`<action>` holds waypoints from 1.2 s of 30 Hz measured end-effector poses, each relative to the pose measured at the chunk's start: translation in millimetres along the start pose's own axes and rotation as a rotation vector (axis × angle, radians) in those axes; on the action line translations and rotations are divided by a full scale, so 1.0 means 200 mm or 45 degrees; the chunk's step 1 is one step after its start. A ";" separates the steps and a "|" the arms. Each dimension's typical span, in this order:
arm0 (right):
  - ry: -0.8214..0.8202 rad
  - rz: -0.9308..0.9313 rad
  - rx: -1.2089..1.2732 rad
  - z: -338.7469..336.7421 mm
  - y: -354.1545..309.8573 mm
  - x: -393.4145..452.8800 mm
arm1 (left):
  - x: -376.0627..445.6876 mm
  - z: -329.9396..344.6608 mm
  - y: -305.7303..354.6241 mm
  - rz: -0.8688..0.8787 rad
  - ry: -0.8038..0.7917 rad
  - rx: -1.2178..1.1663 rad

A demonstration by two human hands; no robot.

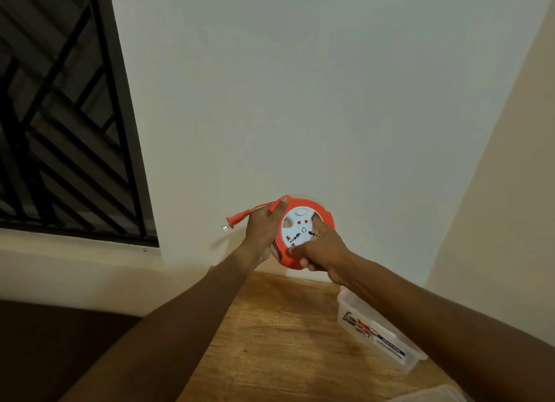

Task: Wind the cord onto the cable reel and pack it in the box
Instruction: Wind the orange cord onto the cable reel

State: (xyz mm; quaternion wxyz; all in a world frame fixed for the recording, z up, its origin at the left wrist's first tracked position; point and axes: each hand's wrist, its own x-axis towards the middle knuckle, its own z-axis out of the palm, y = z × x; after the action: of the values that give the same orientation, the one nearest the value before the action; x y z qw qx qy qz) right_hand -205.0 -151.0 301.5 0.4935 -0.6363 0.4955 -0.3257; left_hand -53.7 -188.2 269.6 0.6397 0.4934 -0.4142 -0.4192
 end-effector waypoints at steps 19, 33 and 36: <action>-0.330 -1.139 -2.407 -0.07 0.03 0.04 | -0.04 -0.11 0.03 -0.056 -0.297 0.270; -0.209 -0.820 -2.297 0.06 0.04 0.00 | -0.01 -0.20 0.01 -0.137 -0.300 0.278; -0.226 -0.868 -2.195 0.06 0.11 0.05 | -0.01 -0.23 -0.01 -0.153 -0.310 0.272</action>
State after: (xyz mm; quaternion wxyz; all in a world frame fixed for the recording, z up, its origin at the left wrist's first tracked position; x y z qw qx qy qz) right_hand -197.9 -157.4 277.2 -0.2359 -0.9168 0.3130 0.0772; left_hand -12.4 -172.9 259.6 0.5025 0.5280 -0.5008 -0.4668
